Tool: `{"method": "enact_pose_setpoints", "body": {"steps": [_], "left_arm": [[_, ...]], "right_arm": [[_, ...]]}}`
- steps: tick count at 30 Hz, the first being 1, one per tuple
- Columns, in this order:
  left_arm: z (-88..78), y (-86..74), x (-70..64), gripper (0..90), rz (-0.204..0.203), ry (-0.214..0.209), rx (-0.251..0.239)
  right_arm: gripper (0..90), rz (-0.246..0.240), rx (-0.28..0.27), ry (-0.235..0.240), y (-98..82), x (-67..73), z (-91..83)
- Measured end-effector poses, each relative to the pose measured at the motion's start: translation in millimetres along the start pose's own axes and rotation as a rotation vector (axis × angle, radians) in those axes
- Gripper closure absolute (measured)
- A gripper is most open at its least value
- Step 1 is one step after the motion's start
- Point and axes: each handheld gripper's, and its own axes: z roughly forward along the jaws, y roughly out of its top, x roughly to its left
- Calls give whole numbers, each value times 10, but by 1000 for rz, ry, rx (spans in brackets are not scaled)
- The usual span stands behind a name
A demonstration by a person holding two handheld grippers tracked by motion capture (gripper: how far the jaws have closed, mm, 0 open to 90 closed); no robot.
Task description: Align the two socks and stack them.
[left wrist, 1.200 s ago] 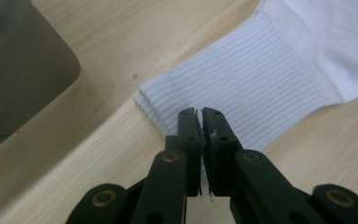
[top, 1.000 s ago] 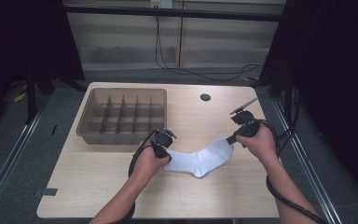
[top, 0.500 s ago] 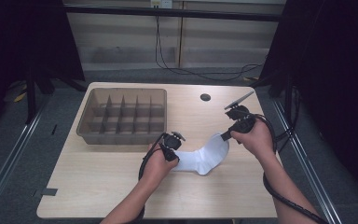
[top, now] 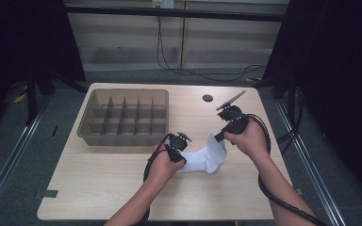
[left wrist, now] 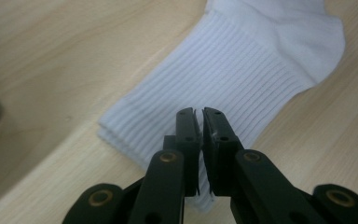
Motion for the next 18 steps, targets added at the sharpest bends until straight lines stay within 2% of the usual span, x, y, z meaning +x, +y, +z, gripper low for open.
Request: {"method": "enact_pose_setpoints", "body": {"steps": [3, 7, 8, 11, 15, 18], "left_arm": [[-123, -31, 84, 862, 1, 19, 5], [-194, -87, 187, 877, -7, 36, 12], [-194, -122, 225, 878, -21, 37, 17], [-171, -157, 250, 880, -16, 39, 28], [-94, -205, 240, 878, -16, 21, 32], [-74, -214, 221, 879, -16, 23, 32]], "right_arm": [[885, 10, 8, -9, -9, -13, 18], [885, 17, 9, -15, -15, -35, 29], [885, 18, 8, -17, -14, -34, 29], [885, 18, 11, -16, -5, -19, 33], [885, 7, 12, -11, 12, 16, 59], [885, 3, 16, -6, 26, 52, 69]]}}
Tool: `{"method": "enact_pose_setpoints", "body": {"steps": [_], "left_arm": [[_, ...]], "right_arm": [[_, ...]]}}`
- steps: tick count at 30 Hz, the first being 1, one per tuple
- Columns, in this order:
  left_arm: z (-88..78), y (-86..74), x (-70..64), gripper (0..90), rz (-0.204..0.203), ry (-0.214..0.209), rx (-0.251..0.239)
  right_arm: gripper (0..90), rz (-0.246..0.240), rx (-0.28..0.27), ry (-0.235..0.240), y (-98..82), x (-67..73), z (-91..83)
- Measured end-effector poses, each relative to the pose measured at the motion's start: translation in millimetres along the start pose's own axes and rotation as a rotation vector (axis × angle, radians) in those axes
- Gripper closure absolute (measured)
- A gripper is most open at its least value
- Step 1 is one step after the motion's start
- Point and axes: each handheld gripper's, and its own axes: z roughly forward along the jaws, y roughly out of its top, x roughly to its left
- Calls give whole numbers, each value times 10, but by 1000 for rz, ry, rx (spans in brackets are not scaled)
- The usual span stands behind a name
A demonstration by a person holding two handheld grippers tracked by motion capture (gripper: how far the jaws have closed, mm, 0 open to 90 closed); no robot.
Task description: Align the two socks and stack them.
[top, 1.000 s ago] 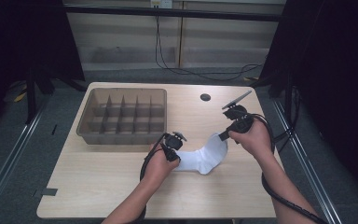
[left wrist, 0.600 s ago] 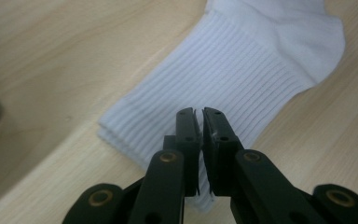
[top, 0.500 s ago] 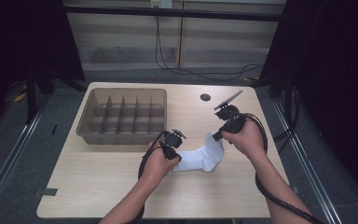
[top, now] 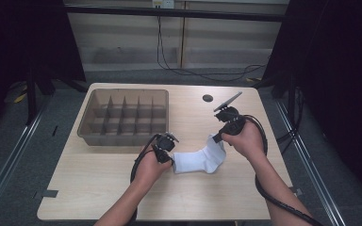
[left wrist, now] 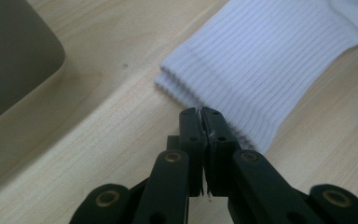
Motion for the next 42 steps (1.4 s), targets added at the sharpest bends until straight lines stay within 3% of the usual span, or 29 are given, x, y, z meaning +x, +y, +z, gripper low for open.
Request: {"method": "enact_pose_setpoints", "body": {"steps": [10, 20, 29, 42], "left_arm": [[36, -17, 5, 882, -15, -18, 1], [114, 46, -98, 890, -22, -33, -21], [133, 79, -132, 884, -18, -41, -28], [61, 53, -90, 876, -23, -38, -34]], "right_arm": [[885, -24, -8, 17, 67, 119, -5], [885, -47, -2, 32, 131, 264, 10], [885, -61, 16, 68, 127, 349, 188], [885, -72, 48, 84, 107, 399, 406]]}}
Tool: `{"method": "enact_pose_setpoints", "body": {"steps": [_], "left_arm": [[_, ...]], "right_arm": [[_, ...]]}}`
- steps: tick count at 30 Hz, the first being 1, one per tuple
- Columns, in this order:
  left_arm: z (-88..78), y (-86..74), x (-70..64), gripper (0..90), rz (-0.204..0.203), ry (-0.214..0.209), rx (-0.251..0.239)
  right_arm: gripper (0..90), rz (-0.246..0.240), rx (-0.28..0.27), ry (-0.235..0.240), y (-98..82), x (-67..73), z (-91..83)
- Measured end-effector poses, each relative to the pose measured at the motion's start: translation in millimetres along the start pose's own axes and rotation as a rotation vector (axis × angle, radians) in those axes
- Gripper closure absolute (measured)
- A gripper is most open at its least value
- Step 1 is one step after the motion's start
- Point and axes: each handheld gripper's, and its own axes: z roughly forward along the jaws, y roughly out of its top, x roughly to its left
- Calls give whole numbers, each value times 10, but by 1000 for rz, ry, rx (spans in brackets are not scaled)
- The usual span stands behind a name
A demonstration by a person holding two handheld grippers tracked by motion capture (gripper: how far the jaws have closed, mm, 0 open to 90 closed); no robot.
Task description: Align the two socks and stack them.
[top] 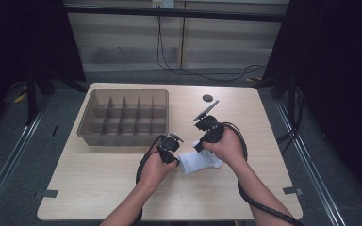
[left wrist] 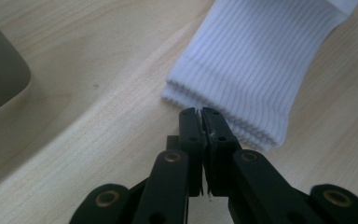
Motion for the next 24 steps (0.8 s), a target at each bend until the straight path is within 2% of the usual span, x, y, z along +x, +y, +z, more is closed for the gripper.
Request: {"method": "enact_pose_setpoints", "body": {"steps": [11, 14, 15, 24], "left_arm": [[-76, -48, 69, 876, -5, 13, -4], [-95, -68, 94, 874, -8, 19, -3], [-105, -74, 110, 874, -3, 23, 11], [-166, -161, 219, 867, -36, 44, 12]], "right_arm": [[884, -6, 11, 17, 4, 63, 129], [884, -2, 21, 21, 5, 69, 201], [884, -2, 26, 20, 4, 72, 229], [884, 5, 63, 52, -22, 95, 536]]}}
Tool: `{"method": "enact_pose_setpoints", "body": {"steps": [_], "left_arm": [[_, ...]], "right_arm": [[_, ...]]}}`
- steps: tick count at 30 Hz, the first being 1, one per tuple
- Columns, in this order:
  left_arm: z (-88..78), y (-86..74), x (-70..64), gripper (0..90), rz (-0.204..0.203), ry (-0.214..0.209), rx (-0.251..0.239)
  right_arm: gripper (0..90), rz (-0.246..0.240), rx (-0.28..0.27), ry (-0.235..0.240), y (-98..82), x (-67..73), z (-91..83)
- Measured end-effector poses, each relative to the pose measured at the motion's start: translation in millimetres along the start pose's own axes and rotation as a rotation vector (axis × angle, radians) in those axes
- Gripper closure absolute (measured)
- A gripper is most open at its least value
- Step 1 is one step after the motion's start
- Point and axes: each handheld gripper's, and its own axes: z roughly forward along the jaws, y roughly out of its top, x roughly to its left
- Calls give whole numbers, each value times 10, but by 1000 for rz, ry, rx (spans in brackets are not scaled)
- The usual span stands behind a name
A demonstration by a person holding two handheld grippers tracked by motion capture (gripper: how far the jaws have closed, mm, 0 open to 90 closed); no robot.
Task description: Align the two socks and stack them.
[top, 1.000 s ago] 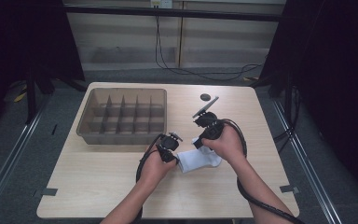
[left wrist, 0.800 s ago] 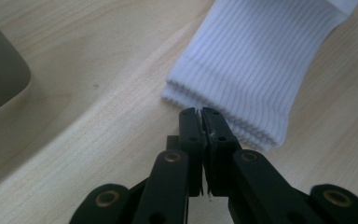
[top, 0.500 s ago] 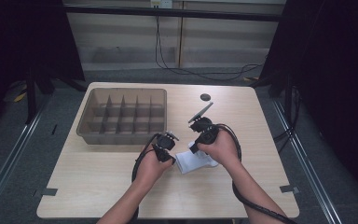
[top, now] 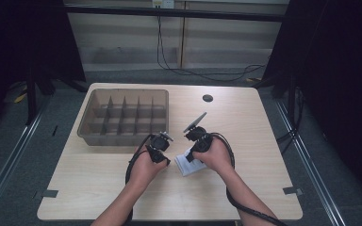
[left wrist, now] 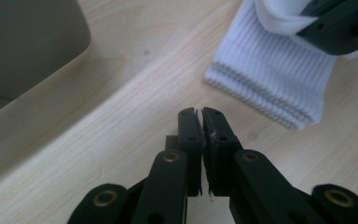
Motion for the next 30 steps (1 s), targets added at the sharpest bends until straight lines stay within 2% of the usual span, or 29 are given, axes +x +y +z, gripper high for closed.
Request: {"method": "enact_pose_setpoints", "body": {"steps": [5, 12, 16, 21, 24, 30], "left_arm": [[-26, -29, 42, 863, -1, 8, 3], [-24, -21, 26, 859, 6, 8, -3], [-26, -10, 13, 856, 4, 9, -9], [-35, 5, 6, 859, 3, 4, -2], [-52, 27, 3, 861, 12, 4, -4], [-99, 83, -42, 859, 14, -5, -19]], "right_arm": [[881, -1, 17, 18, -14, -2, 167], [870, 15, 12, 28, -26, -29, 219], [815, 8, 23, 18, -10, 3, 207], [772, -15, 36, -11, 10, 44, 115], [740, -21, 23, -29, 18, 40, -16], [709, 3, -6, -54, -6, -37, -291]]}}
